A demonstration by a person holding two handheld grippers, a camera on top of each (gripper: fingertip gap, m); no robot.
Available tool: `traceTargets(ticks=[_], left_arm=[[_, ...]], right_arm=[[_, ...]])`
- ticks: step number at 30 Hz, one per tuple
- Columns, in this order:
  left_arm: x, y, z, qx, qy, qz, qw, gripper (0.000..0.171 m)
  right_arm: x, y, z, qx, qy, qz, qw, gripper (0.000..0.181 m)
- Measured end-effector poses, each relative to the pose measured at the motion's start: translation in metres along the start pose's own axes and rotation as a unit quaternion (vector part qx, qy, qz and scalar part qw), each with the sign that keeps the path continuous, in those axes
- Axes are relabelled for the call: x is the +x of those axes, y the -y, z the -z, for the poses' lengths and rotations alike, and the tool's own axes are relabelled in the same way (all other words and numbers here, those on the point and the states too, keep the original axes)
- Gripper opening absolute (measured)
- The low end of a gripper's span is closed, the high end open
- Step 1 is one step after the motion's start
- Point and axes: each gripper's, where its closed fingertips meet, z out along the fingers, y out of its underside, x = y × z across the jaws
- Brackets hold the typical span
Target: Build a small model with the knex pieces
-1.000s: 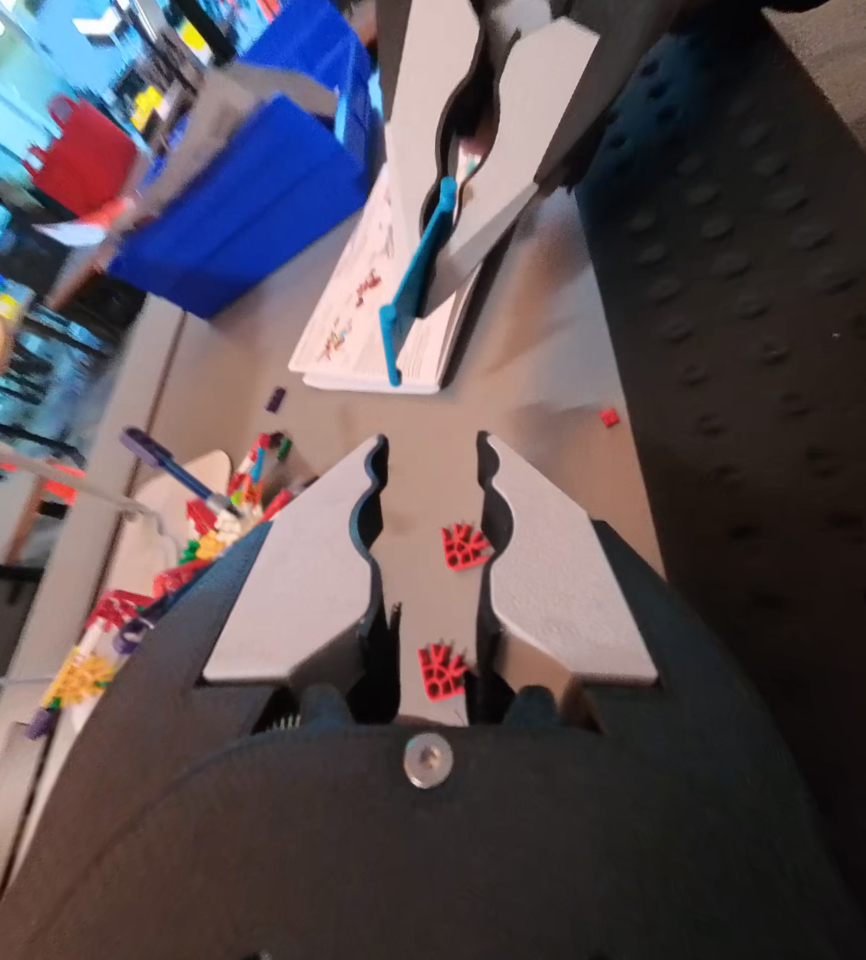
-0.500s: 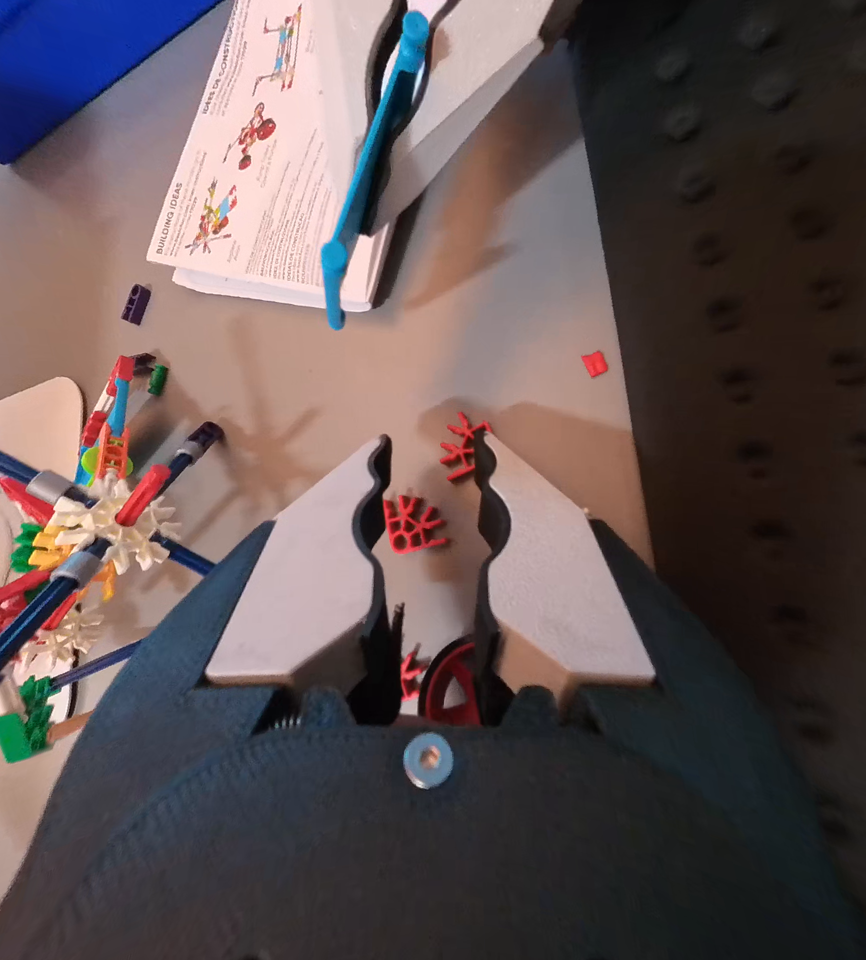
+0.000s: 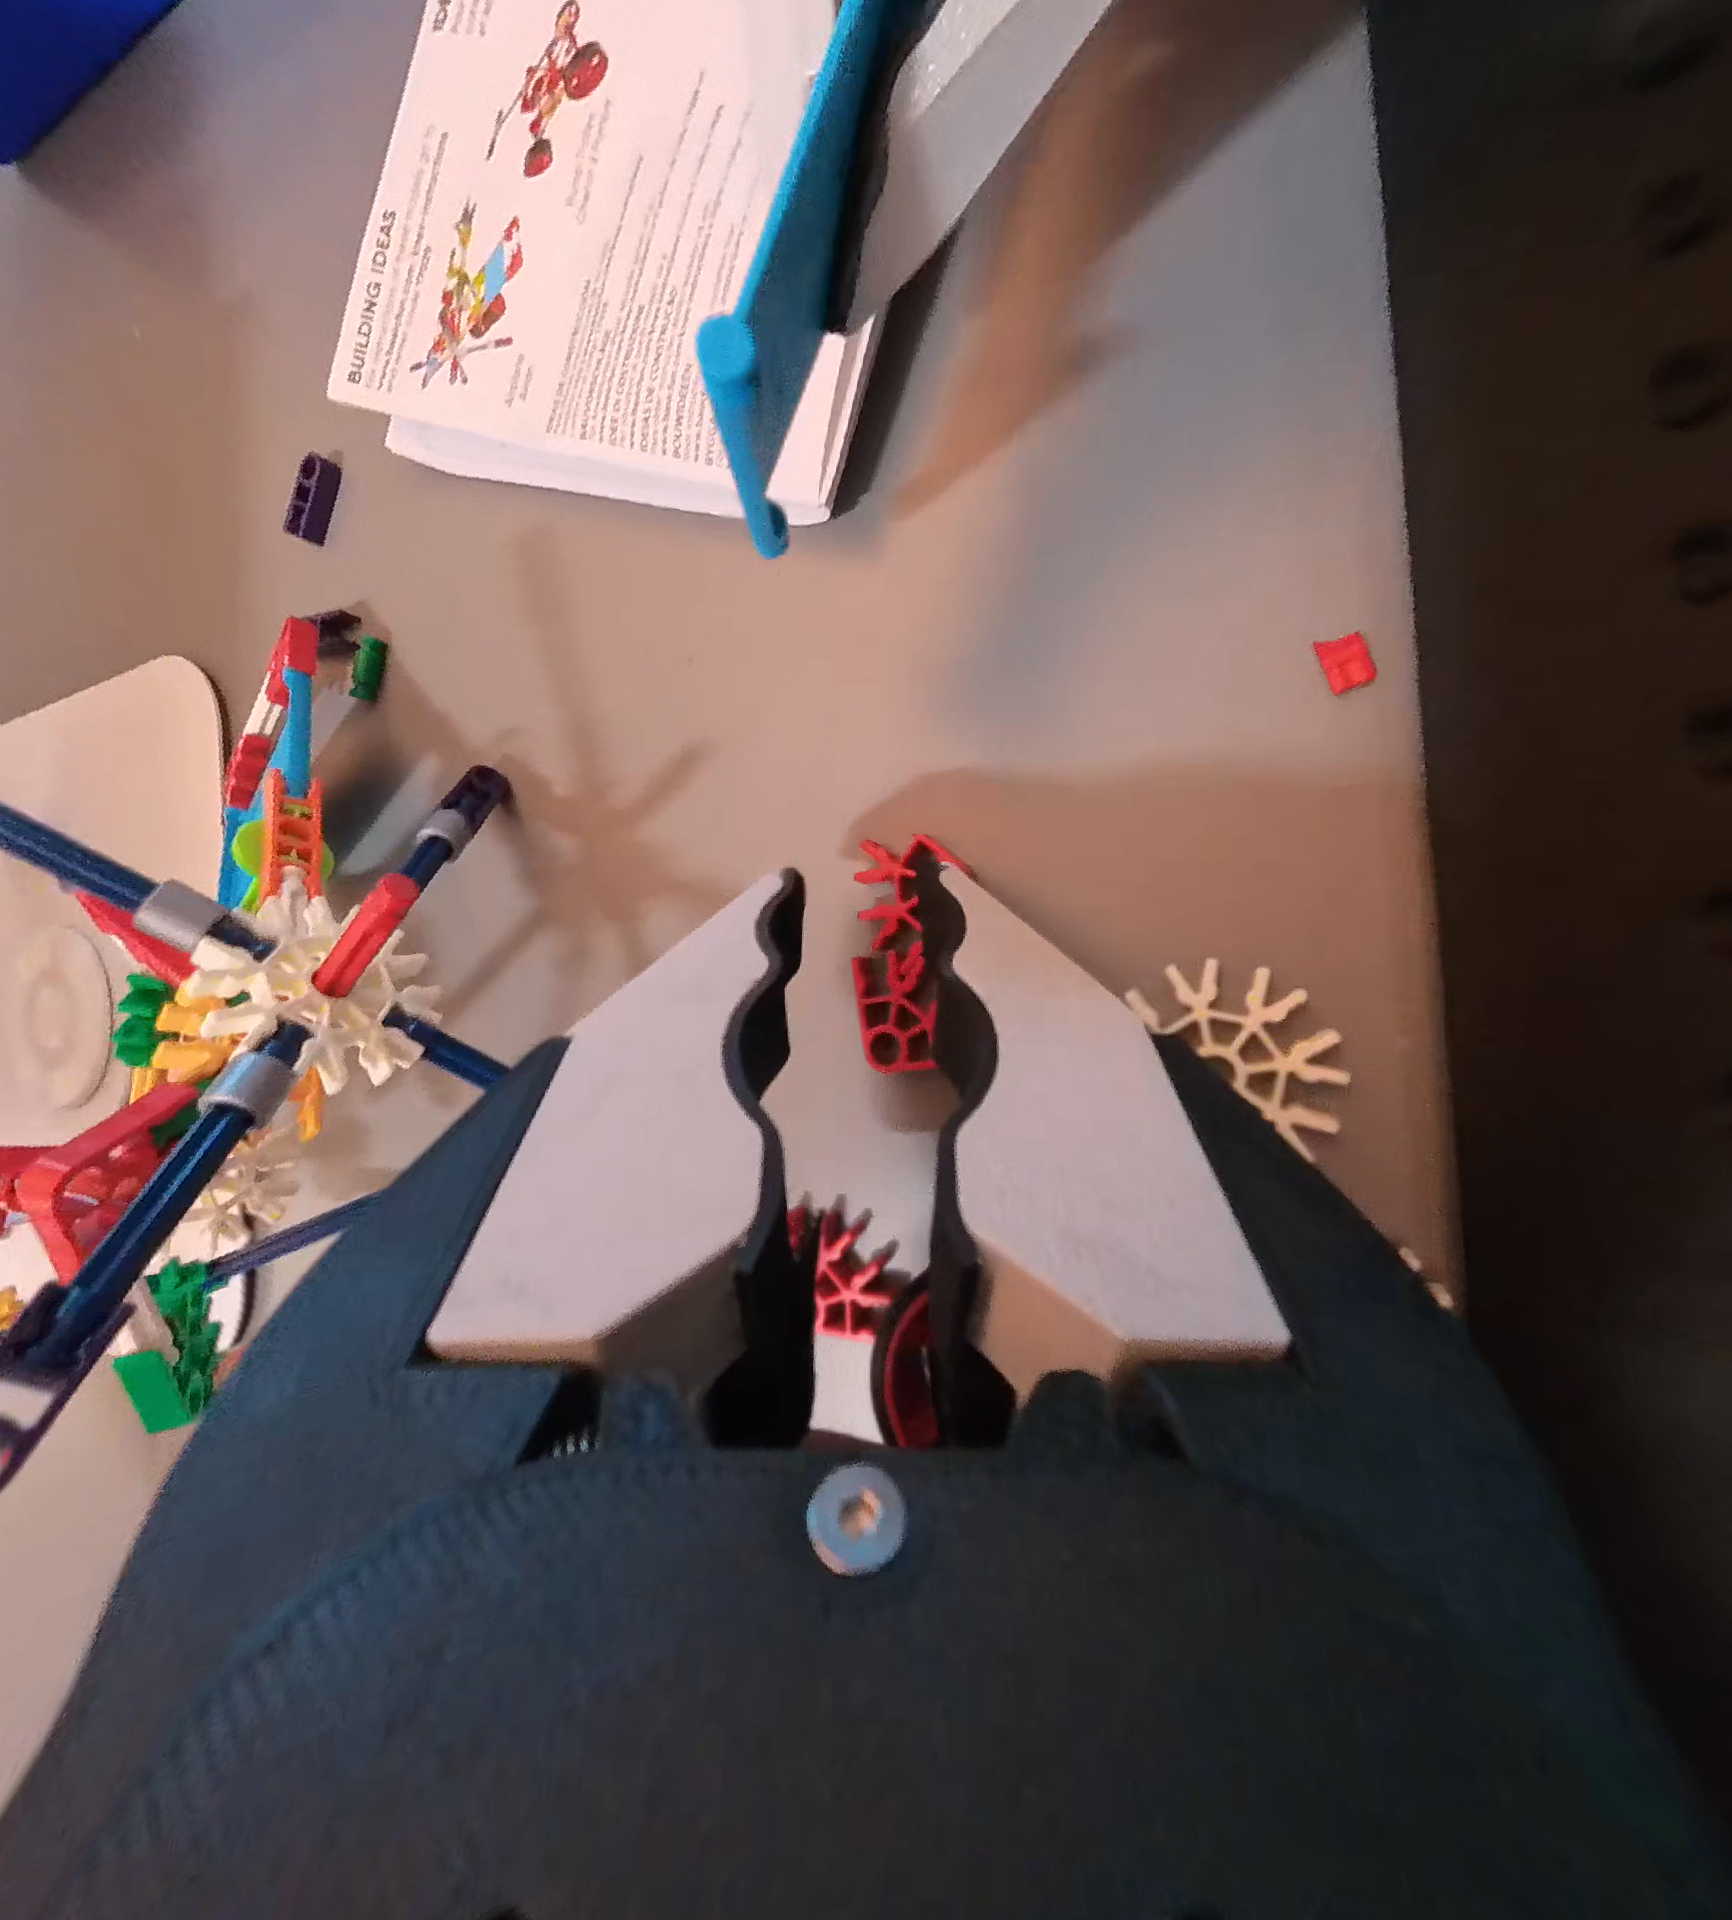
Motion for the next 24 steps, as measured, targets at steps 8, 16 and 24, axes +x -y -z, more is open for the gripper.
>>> traceTargets(ticks=[8,16,24], left_arm=[[0.004,-0.012,0.013,-0.005,-0.041,0.038,0.998,0.04],[0.003,-0.026,0.02,-0.021,-0.038,0.043,0.998,0.036],[-0.003,-0.041,0.028,-0.043,-0.031,0.049,0.997,0.038]], right_arm=[[-0.003,0.001,-0.001,0.002,0.051,-0.074,0.996,0.0],[-0.002,-0.028,-0.013,-0.079,0.054,-0.074,0.993,0.0],[0.027,-0.054,-0.01,-0.113,0.03,-0.091,0.989,0.0]])
